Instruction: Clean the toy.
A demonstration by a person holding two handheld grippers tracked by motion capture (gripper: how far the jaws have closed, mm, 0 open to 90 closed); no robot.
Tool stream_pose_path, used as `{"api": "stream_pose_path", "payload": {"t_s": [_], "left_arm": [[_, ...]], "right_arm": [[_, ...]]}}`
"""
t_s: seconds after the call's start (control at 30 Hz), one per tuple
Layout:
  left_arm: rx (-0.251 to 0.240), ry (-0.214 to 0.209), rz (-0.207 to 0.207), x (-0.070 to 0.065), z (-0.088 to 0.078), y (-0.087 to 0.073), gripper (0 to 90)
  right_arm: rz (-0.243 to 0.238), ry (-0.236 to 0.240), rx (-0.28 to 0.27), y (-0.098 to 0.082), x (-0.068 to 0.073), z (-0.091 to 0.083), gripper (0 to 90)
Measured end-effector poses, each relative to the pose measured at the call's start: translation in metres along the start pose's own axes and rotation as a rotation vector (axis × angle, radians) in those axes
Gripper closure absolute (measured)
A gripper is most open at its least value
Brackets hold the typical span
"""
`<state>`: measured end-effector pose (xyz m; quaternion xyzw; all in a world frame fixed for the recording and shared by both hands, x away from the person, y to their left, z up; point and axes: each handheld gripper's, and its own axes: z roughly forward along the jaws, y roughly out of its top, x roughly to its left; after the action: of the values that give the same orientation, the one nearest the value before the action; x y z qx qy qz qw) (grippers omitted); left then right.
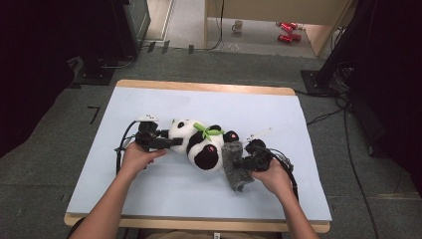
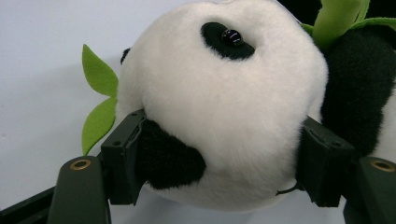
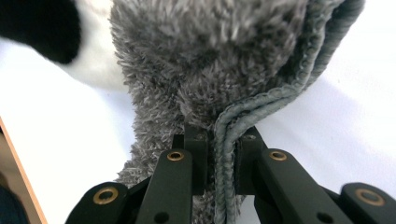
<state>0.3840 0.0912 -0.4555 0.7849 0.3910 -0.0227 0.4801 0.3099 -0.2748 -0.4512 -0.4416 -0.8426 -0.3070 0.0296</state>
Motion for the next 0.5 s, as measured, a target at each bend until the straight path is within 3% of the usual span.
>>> {"api": "stream_pose_path", "payload": {"t_s": [0.13, 0.3, 0.5], "left_arm": [[-0.011, -0.011, -0.016, 0.002, 0.002, 0.003, 28.4], [-0.025, -0.021, -0.016, 0.005, 0.004, 0.004, 28.1], [-0.021, -0.011, -0.009, 0.003, 0.003, 0.004, 28.1]], "right_arm": [[0.041, 0.028, -0.05, -0.002, -0.007, -0.017, 80.7], [0.06, -0.015, -0.138, -0.003, -0.014, -0.049, 80.7], [0.091, -0.023, -0.257, 0.003, -0.015, -0.071, 80.6]]}}
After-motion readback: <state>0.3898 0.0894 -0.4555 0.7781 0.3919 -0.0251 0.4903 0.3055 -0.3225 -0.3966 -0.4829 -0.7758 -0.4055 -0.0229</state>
